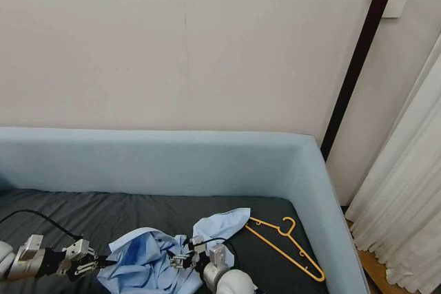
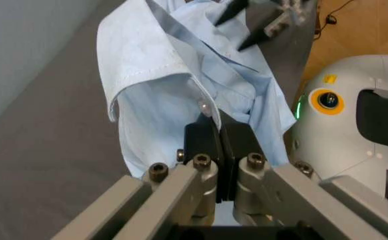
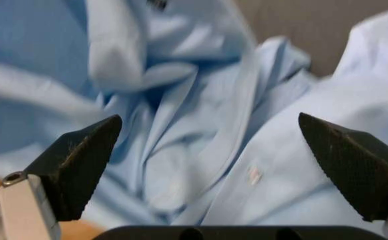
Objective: Pick up the clothes from the sofa and hang them on the clothes hanger.
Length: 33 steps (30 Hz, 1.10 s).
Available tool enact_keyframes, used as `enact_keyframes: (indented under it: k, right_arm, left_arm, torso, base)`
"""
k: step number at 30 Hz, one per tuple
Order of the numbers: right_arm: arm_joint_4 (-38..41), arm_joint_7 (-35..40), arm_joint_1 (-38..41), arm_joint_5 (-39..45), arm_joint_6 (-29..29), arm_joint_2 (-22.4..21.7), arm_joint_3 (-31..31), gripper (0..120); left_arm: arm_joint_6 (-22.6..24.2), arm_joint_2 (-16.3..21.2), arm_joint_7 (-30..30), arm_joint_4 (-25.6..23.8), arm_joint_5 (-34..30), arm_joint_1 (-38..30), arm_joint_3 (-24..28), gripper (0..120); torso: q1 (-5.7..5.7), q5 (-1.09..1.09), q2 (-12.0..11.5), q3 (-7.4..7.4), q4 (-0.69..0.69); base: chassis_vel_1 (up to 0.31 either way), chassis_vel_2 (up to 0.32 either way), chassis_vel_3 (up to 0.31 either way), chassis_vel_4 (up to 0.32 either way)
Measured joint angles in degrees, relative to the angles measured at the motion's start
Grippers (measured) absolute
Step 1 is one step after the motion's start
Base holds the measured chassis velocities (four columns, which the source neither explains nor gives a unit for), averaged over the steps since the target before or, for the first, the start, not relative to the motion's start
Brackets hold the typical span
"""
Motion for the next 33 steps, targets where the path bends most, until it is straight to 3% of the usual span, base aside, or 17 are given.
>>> enact_keyframes:
  k: [7, 19, 33]
  right_arm:
    - [0.7, 1.0, -2.5, 2.6, -0.9, 0.0, -0.4, 100]
    - [-1.6, -5.6, -5.0, 0.9, 6.0, 1.6, -1.3, 100]
    - [-2.3, 0.2, -4.5, 4.1, 1.8, 3.8, -1.6, 100]
  left_arm:
    - [-0.2, -0.2, -0.2, 0.3, -0.1, -0.7, 0.7, 0]
    - [-1.0, 0.0, -0.2, 0.2, -0.2, -0.2, 0.3, 0]
    - [-1.4, 0.1, -0.2, -0.3, -0.2, 0.2, -0.2, 0]
  torso:
    - [0.00, -0.01, 0.0, 0.00, 0.00]
    - [0.00, 0.00, 0.0, 0.00, 0.00]
    - [0.00, 0.01, 0.0, 0.00, 0.00]
  base:
    - [0.000, 0.000, 0.000, 0.000]
    - [0.000, 0.000, 0.000, 0.000]
    - [0.000, 0.000, 0.000, 0.000]
